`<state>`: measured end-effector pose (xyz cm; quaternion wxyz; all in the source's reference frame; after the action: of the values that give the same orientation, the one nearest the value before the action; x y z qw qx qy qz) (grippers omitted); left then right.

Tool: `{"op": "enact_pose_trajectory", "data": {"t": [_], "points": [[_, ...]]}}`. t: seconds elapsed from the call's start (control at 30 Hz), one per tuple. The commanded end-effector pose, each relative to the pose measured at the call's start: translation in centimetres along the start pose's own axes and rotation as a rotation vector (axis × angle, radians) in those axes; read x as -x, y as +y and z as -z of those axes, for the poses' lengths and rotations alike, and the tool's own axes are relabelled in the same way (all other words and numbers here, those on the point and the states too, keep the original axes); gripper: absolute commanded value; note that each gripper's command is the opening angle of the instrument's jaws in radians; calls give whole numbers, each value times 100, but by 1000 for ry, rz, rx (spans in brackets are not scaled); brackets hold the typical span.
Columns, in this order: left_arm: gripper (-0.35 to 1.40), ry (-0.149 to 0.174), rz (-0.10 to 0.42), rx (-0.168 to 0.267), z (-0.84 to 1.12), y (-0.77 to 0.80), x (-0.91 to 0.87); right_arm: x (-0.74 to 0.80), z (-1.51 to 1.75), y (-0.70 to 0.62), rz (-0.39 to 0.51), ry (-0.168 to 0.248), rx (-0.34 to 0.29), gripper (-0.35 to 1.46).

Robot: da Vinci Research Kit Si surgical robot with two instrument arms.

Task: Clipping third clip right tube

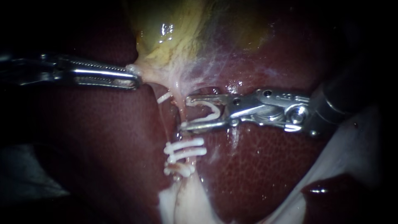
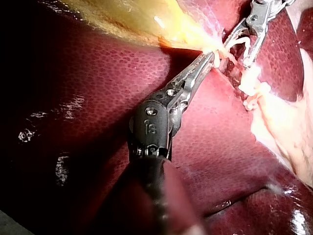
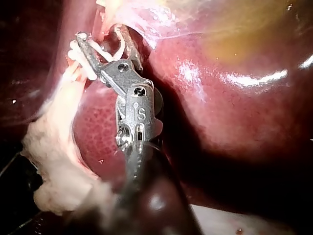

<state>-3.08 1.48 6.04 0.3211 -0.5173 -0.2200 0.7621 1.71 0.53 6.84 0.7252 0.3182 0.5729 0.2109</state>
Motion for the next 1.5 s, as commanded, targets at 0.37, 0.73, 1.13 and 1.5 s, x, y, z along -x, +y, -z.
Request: {"op": "enact_pose_trajectory", "data": {"t": [0.37, 0.73, 1.13, 1.5], "points": [[-35, 0, 0, 0, -1, 0, 0, -6, -14, -3, -100, 83, -106, 50], [-35, 0, 0, 0, -1, -1, 0, -30, -10, -20, -144, 139, -182, 39], [-35, 0, 0, 0, -1, -1, 1, -46, 3, -32, -208, 144, -169, -35], [-35, 0, 0, 1, -1, -1, 0, -46, 6, -33, -225, 128, -167, -35]]}}
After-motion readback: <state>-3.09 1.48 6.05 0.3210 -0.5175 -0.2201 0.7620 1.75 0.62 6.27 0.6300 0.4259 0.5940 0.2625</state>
